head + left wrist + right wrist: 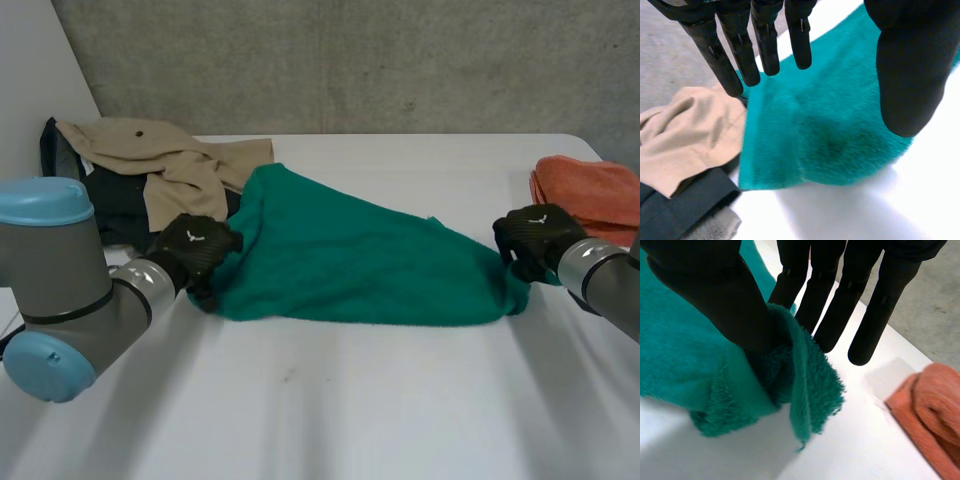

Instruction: Fold the laundry.

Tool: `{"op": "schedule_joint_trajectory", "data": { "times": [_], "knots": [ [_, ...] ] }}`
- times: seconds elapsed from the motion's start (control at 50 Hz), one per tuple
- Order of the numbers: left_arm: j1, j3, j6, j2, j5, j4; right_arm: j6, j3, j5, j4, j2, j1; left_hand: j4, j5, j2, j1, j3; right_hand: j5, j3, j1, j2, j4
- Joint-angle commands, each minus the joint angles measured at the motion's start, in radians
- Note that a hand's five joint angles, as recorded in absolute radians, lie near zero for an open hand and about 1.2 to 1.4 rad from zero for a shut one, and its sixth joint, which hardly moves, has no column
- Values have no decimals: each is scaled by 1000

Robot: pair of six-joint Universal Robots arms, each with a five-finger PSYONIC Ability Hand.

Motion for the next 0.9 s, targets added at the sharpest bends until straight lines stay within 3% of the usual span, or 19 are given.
{"op": "schedule_joint_trajectory", "data": {
  "times": [0.02, 0.22, 0.44, 0.5, 0.66, 0.82, 0.9],
  "knots": [
    [2, -4, 86, -19, 19, -36, 22, 10, -27, -6, 4, 3, -4, -3, -13, 1, -16, 223, 207, 254, 217, 199],
    [8, 23, 165, -105, 14, 3, 22, 10, -27, -9, 6, -4, 131, 132, 122, 136, 118, 223, 207, 254, 217, 199],
    [16, 91, 188, -177, -12, 46, 24, 16, -26, -9, 1, -4, 972, 973, 963, 977, 960, 223, 207, 254, 217, 199],
    [11, 95, 198, -165, -23, 46, 22, 22, -26, -7, -5, -4, 973, 975, 964, 979, 961, 223, 207, 254, 217, 199],
    [-32, 45, 162, 58, -69, 24, -1, 23, -24, 33, -143, -49, 973, 975, 964, 979, 961, 223, 207, 254, 217, 199],
    [-62, 52, -47, 482, -69, 21, 25, -123, -44, 102, -379, -128, 973, 975, 964, 979, 961, 223, 207, 254, 217, 199],
    [-59, 107, -126, 573, -66, 12, 97, -245, -55, 117, -404, -136, 973, 975, 964, 979, 961, 223, 207, 254, 217, 199]
  ]
}}
